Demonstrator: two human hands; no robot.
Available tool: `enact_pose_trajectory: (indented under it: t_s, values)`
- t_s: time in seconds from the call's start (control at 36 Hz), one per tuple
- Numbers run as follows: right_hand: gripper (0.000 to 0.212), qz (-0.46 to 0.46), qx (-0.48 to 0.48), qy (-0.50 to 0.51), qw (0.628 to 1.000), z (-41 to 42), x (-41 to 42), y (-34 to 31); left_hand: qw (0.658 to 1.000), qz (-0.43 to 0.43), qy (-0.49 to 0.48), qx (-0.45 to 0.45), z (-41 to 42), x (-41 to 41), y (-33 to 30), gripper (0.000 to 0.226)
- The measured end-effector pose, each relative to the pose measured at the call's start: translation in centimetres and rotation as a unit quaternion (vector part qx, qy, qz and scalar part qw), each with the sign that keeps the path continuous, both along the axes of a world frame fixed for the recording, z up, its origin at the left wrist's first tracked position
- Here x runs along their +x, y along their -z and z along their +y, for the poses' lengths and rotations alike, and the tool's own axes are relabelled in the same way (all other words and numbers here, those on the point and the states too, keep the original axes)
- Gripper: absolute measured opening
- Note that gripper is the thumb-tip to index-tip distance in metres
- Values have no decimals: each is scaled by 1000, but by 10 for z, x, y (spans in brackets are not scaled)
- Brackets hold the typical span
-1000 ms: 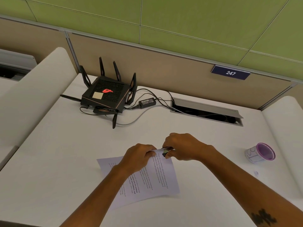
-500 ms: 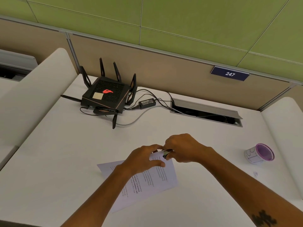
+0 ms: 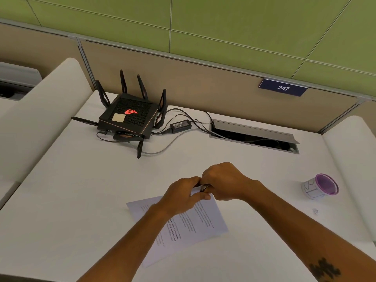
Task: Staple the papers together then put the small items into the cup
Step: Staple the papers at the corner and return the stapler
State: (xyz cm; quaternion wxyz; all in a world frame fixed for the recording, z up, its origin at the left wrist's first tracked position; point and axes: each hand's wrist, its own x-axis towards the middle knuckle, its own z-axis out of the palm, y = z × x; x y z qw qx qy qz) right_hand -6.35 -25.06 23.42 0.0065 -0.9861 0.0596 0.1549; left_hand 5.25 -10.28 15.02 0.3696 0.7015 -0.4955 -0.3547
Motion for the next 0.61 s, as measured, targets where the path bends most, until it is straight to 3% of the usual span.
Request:
enact_pose_trajectory:
  t_s: [0.25,0.39,0.5,0.61]
  values:
    - [13,-9,26,5,1000,-5,-1,-2,998,-4,18,66,5,14,5,48]
    - [21,-32,73,16,997,-7,-3,-5,997,5,-3,75,11,19,7,19]
    - [34,-32,98,39,994,-10,-6,-3,998,4,-22,62,10,20,7,28]
    - [44,-50,131,103,985,-15,-14,-2,997,32,-36,65,13,20,6,19]
